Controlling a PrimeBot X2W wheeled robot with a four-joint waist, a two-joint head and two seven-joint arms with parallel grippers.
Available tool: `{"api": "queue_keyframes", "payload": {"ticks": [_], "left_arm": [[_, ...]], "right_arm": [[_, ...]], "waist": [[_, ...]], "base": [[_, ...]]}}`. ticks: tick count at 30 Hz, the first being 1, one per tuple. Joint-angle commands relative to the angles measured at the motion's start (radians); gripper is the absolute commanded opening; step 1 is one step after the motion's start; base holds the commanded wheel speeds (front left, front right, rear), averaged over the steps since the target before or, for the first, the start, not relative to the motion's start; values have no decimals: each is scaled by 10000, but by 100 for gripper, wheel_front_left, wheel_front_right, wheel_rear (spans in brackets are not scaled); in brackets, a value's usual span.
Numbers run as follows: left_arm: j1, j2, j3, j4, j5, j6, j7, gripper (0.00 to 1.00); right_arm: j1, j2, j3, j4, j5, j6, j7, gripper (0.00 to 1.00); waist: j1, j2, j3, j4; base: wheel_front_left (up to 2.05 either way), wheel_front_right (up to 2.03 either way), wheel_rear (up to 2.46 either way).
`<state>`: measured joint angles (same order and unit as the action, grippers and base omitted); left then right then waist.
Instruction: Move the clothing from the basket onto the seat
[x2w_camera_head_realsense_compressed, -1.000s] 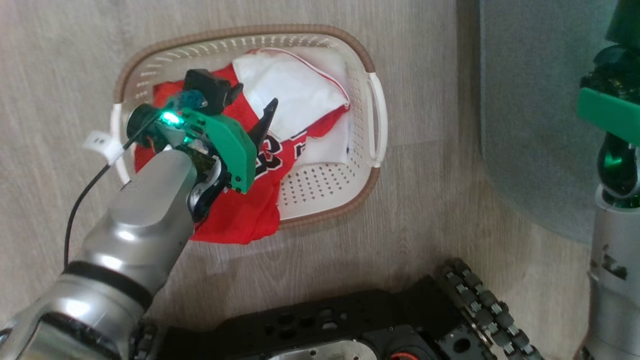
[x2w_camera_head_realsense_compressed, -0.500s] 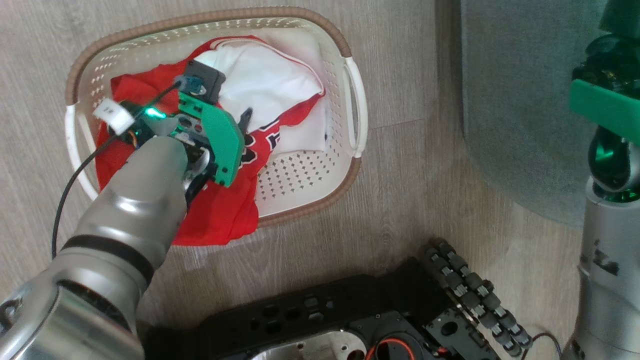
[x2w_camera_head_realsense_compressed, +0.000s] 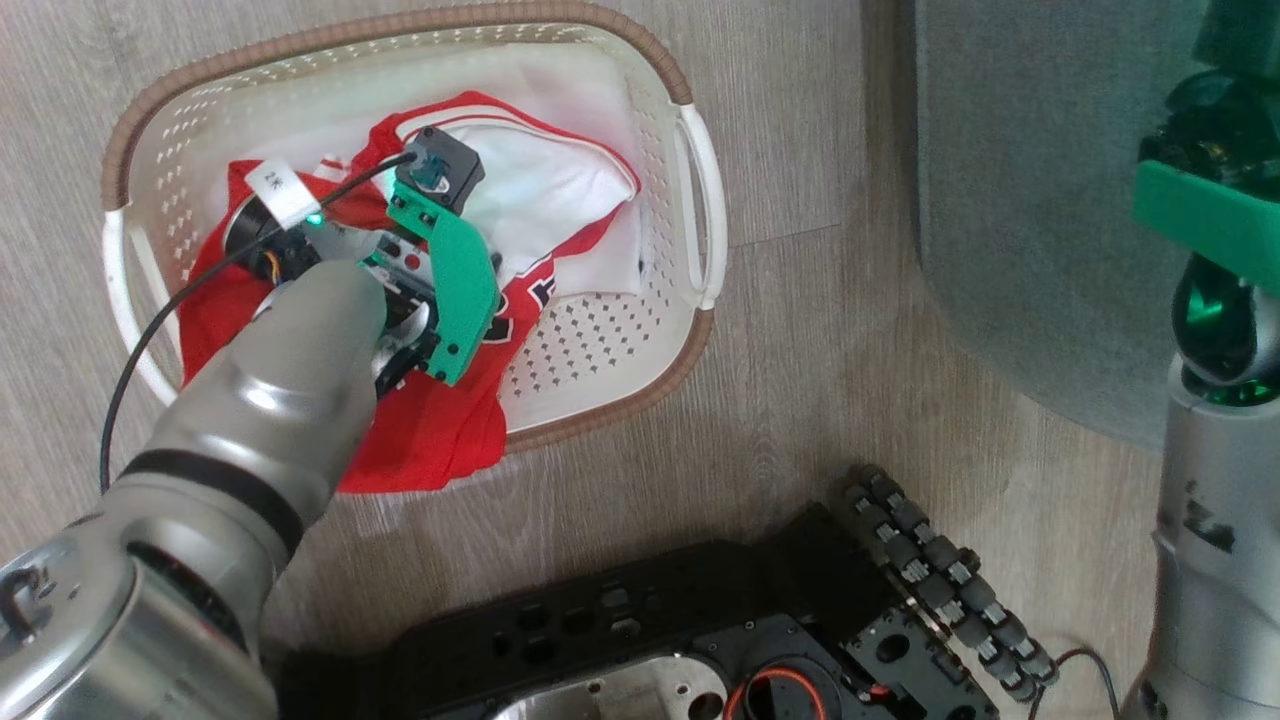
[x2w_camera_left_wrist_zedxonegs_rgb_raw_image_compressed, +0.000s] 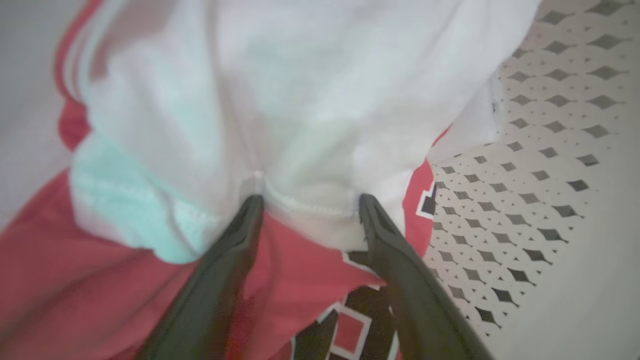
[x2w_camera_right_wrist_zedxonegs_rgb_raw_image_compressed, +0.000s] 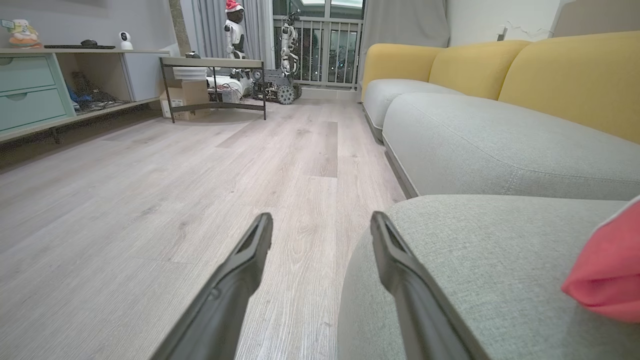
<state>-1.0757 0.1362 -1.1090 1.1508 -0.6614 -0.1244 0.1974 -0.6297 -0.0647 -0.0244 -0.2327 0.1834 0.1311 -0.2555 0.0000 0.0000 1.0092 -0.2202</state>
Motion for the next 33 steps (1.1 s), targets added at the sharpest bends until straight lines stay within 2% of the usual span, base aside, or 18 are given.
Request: {"api": "queue_keyframes", "payload": {"ticks": [1, 2, 13, 21, 33], "left_arm": [[173, 169, -16, -138, -112, -62, 28, 33], [168, 183, -81, -208, -213, -62, -3, 0], [321, 210, -647, -730, -1264, -62, -810, 0], [711, 163, -1178, -1482, -1822, -63, -2085, 0], [1561, 460, -1549, -2506, -2280, -63, -3625, 0]], "right_arm": [[238, 133, 142, -319, -5, -4, -62, 100], [237, 135, 136, -314, -5, -4, -62, 100], [293, 143, -1, -188, 1, -4, -62, 100], [701, 27, -86, 82, -130, -4, -62, 100], [1800, -314, 16, 727, -59, -4, -62, 100]], "waist": [[0, 0, -20, 3], [0, 0, -36, 8], [0, 0, -791, 308], [0, 0, -2300, 841], [0, 0, -4746, 1315]], "base": [[0, 0, 0], [0, 0, 0], [0, 0, 0], [0, 0, 0], [0, 0, 0]]}}
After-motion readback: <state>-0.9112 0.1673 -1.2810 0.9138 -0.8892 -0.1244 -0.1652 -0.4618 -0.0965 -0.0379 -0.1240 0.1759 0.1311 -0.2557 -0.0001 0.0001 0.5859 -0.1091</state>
